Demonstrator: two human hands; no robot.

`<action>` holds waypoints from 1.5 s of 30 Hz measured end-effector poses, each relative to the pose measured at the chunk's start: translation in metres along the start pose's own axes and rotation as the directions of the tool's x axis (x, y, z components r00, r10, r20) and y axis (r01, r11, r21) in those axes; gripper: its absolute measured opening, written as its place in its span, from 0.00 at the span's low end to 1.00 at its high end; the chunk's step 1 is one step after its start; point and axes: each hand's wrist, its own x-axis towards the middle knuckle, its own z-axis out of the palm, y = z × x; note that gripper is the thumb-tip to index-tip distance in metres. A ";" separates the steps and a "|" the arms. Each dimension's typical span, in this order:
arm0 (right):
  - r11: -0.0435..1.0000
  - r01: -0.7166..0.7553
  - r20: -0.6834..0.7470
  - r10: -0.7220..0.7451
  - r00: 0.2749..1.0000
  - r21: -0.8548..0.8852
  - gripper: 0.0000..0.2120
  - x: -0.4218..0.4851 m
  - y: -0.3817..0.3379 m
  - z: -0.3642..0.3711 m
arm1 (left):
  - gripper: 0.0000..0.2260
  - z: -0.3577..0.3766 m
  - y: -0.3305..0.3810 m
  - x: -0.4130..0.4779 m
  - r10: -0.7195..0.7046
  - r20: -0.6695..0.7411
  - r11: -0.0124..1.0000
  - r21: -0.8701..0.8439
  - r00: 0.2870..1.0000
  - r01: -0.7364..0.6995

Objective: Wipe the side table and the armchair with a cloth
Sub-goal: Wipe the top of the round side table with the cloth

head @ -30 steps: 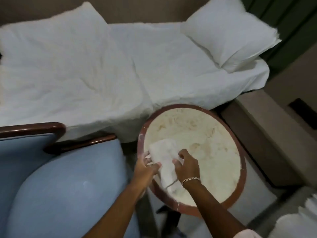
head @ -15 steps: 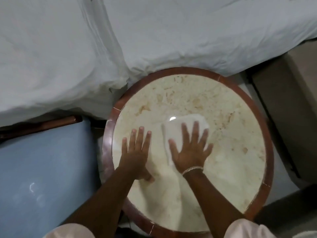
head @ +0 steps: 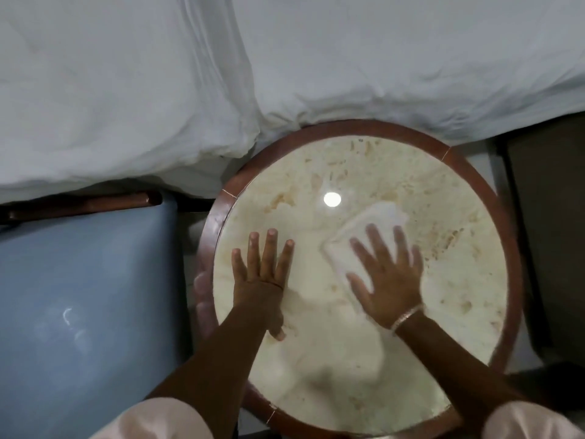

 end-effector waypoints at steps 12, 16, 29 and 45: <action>0.999 0.006 -0.095 -0.002 0.995 0.033 0.32 0.130 -0.053 -0.017 | 0.77 -0.004 0.002 -0.004 -0.010 0.047 1.000 -0.005 0.999 0.010; 0.999 0.027 -0.064 -0.025 0.998 0.035 0.34 0.032 -0.009 -0.002 | 0.78 -0.007 0.003 -0.005 0.004 0.057 1.000 -0.005 0.998 -0.004; 0.995 -0.092 -0.026 0.093 0.995 0.034 0.35 -0.113 -0.036 0.023 | 0.78 0.003 -0.005 0.000 0.018 0.034 1.000 0.005 0.999 -0.018; 0.588 -0.713 0.201 0.700 0.685 0.383 0.32 -0.139 -0.289 0.023 | 0.38 0.030 -0.063 -0.030 0.289 -0.523 0.874 -0.198 0.802 -0.444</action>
